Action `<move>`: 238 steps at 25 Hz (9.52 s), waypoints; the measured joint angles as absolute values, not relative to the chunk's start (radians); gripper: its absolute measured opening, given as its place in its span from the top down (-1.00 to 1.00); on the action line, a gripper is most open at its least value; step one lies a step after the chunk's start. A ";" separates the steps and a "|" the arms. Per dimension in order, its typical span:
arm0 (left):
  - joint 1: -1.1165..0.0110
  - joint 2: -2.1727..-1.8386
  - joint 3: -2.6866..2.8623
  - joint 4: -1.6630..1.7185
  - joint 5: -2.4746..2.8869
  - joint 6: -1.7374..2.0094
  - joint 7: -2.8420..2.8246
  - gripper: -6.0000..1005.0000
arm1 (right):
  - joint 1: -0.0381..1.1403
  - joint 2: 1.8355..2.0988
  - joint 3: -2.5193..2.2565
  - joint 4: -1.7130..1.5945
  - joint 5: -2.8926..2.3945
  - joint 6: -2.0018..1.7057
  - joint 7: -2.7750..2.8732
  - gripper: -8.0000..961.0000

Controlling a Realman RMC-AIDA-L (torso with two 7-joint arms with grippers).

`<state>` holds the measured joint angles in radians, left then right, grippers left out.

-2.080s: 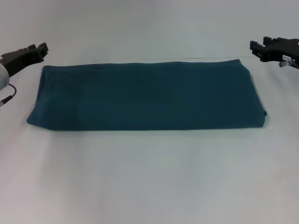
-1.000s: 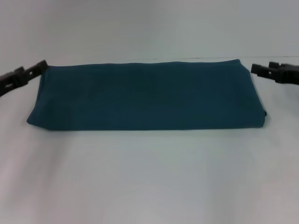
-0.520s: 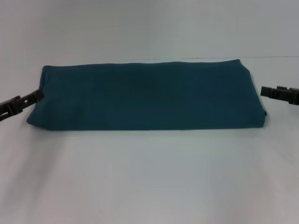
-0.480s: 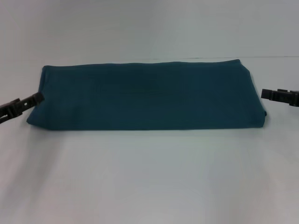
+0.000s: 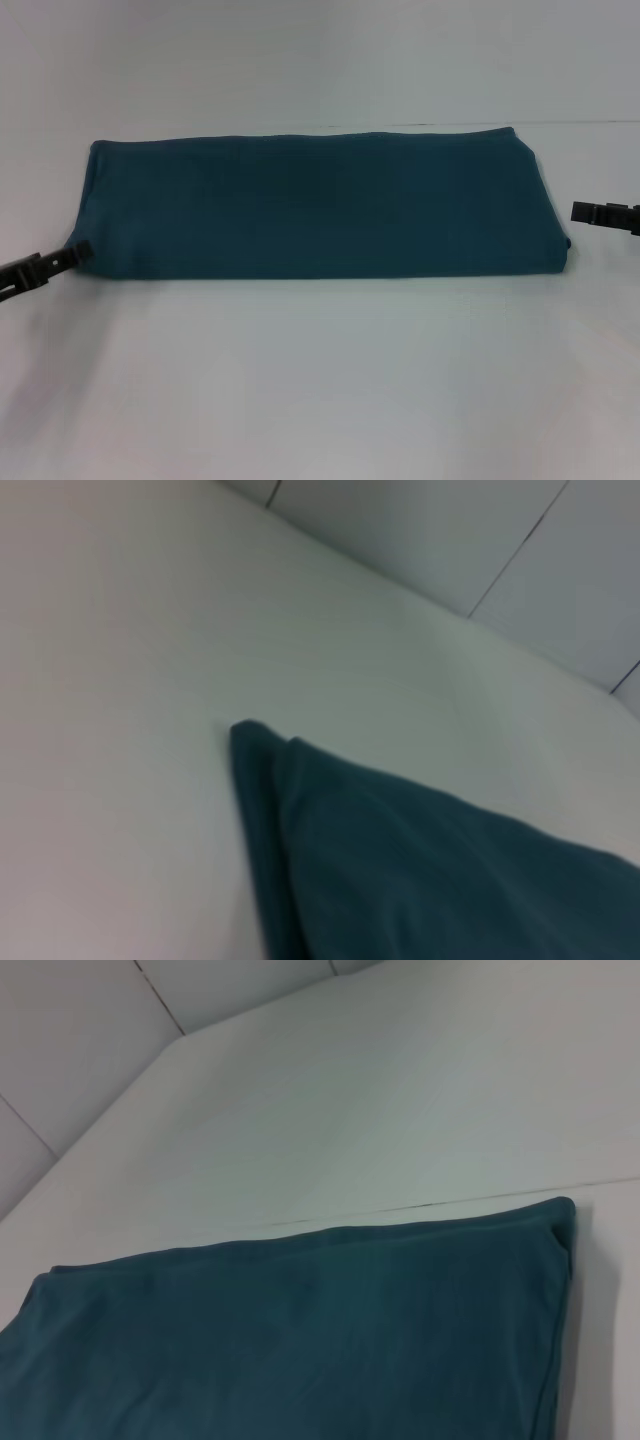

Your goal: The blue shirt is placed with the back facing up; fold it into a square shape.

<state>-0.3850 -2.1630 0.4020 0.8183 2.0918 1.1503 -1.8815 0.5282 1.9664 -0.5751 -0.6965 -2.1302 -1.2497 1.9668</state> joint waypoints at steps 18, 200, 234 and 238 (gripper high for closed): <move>-0.430 -2.162 0.450 0.743 2.126 1.034 -1.878 -0.81 | 0.528 1.971 -0.579 -0.695 -2.132 -1.247 1.968 -0.56; -0.788 -2.174 0.658 0.292 1.666 0.577 -1.318 -0.81 | 0.613 1.976 -0.580 -0.609 -2.108 -1.237 2.138 -0.55; -0.796 -2.171 0.722 0.289 1.660 0.552 -1.286 0.92 | 0.605 1.983 -0.571 -0.609 -2.108 -1.238 2.125 -0.55; -0.795 -2.169 0.721 0.291 1.659 0.552 -1.289 0.91 | 0.603 1.984 -0.572 -0.609 -2.108 -1.234 2.124 -0.55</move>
